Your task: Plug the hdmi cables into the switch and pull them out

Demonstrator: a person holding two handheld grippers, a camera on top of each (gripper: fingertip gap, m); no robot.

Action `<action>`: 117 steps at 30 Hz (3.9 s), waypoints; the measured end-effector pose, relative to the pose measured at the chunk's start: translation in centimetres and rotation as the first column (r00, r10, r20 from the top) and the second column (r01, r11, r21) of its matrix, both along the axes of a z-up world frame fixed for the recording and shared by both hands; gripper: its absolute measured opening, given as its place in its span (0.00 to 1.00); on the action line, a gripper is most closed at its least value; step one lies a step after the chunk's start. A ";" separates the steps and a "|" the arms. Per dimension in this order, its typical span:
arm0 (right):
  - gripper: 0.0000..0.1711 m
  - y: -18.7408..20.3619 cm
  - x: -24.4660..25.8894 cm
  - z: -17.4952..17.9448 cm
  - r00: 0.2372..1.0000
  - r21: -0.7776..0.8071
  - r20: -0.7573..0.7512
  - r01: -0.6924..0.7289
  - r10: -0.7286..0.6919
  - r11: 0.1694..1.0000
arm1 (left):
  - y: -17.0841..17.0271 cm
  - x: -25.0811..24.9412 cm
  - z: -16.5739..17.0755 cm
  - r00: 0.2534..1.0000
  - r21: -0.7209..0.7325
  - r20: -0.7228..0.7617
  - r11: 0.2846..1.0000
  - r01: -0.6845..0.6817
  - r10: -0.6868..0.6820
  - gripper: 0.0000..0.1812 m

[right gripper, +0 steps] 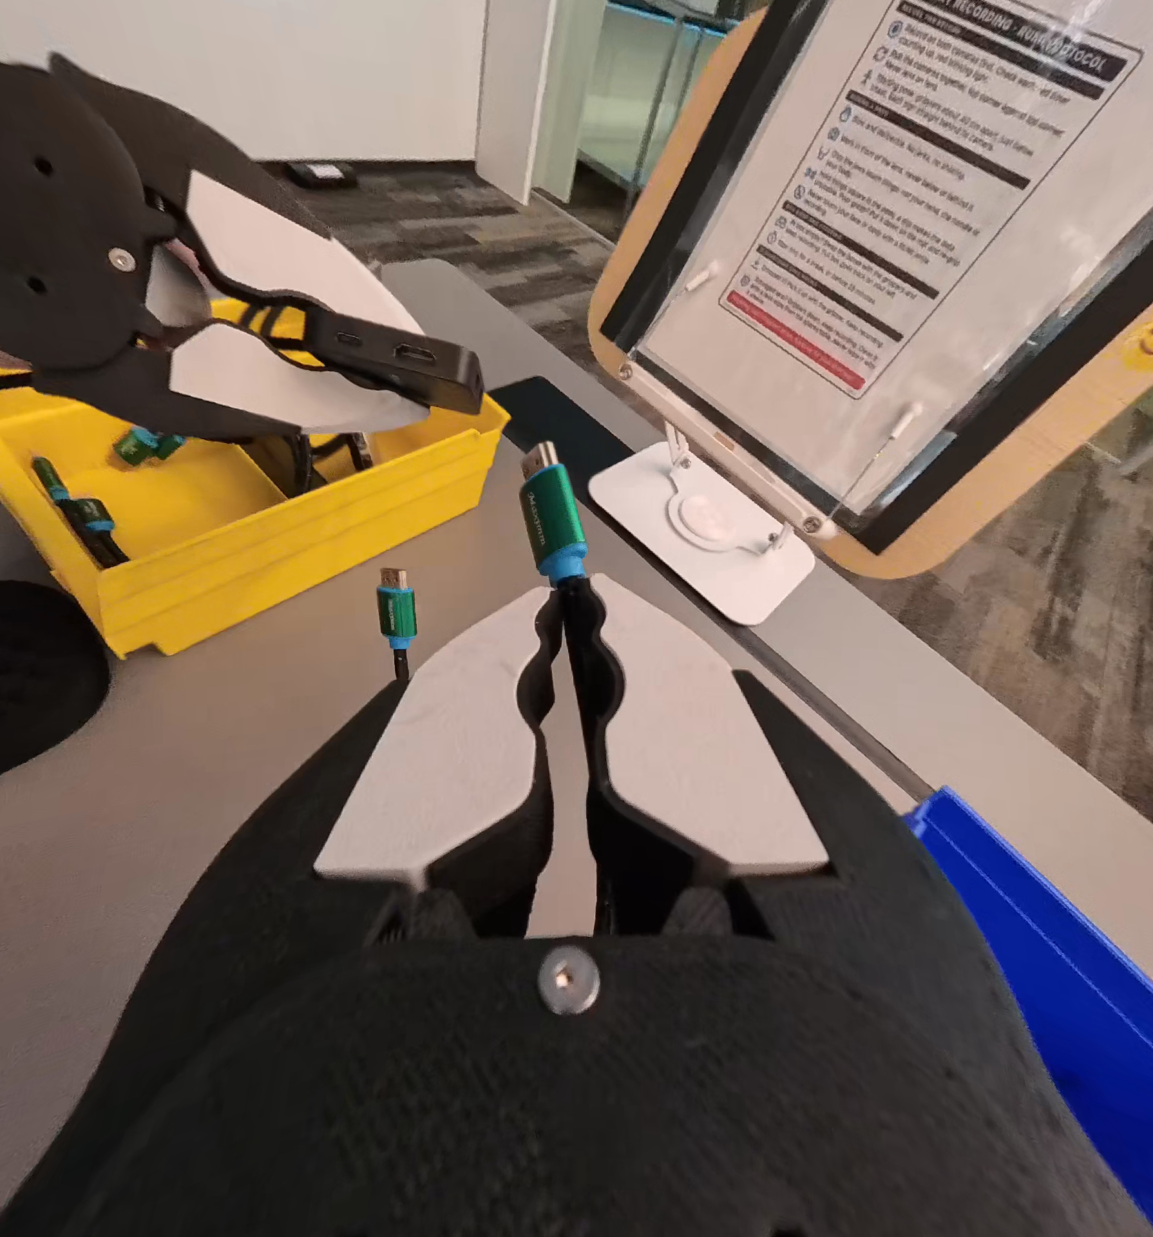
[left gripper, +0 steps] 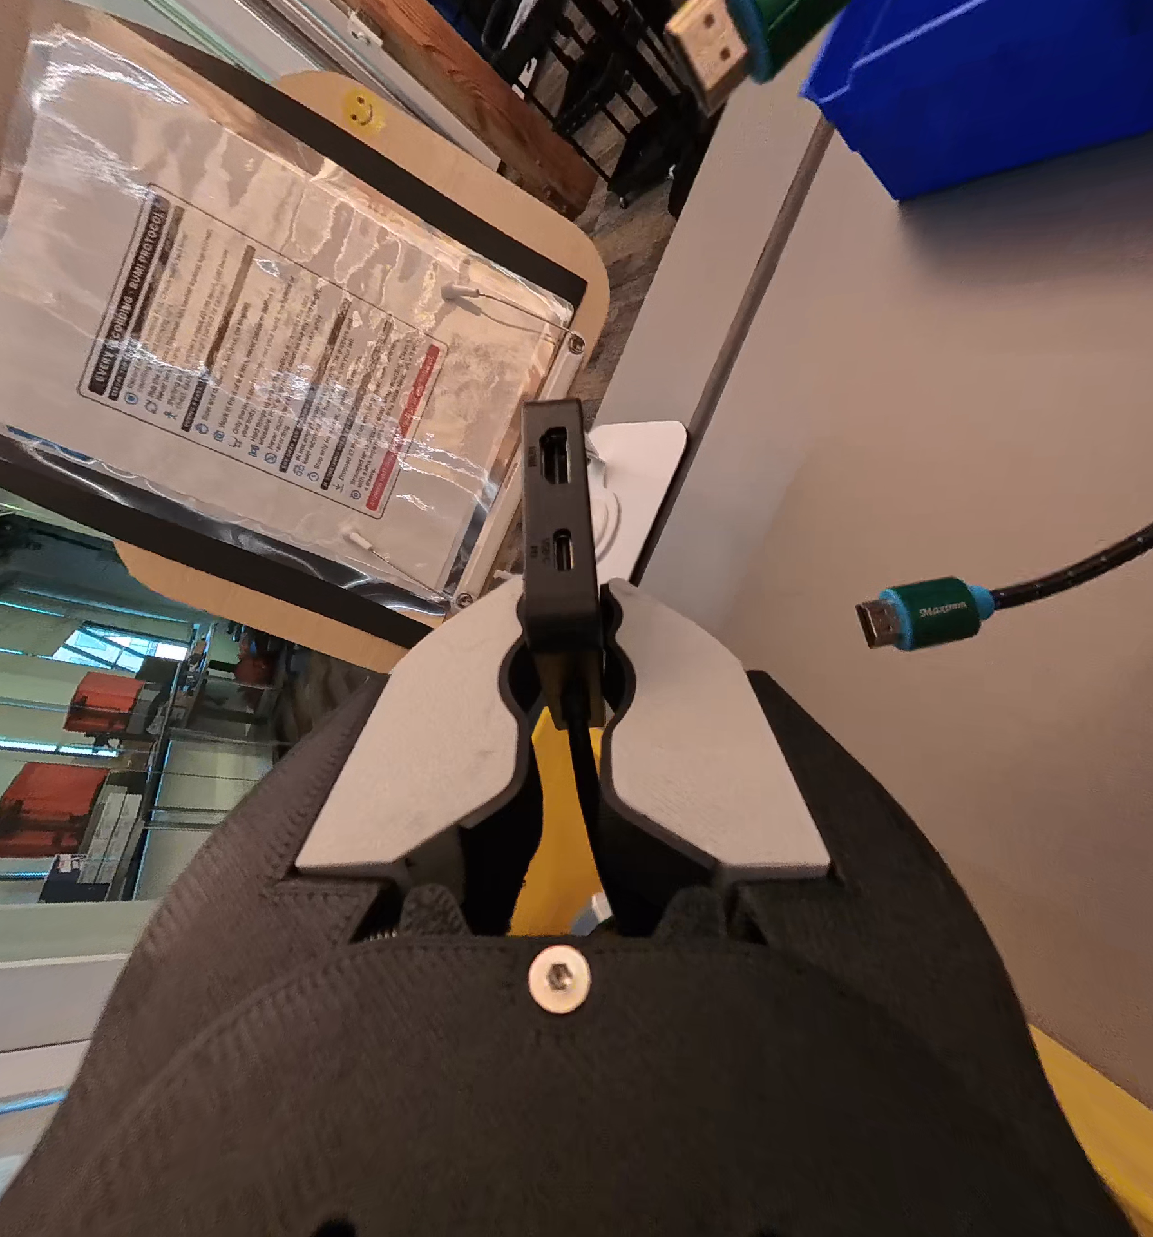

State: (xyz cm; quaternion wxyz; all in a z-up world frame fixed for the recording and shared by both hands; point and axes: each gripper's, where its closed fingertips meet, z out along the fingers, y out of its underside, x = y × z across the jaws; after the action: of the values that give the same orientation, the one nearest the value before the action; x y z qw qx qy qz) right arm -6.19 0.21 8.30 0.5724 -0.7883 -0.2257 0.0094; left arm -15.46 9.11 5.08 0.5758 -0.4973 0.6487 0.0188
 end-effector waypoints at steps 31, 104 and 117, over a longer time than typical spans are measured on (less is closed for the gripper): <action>0.00 2.3 -1.3 -6.3 0.902 -0.205 -0.393 -0.277 0.180 0.939 | 0.0 0.9 3.2 0.994 0.262 0.100 0.963 -0.057 0.032 0.07; 0.12 6.9 9.7 -24.1 0.930 -0.544 -0.050 0.280 -0.363 0.791 | -12.4 -0.1 -18.9 0.474 0.065 -0.878 0.998 -0.009 0.062 0.41; 0.07 6.4 8.6 -24.1 0.954 -0.571 -0.053 0.213 -0.295 0.792 | -14.6 0.6 -20.2 0.539 -0.264 -0.820 0.963 -0.059 -0.192 0.54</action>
State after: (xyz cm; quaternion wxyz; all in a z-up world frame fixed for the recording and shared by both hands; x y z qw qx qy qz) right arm 2.38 6.66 -15.80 0.3268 -0.9414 -0.0640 0.0530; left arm -14.89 -5.48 -15.11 0.1243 -0.4729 0.8598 0.1475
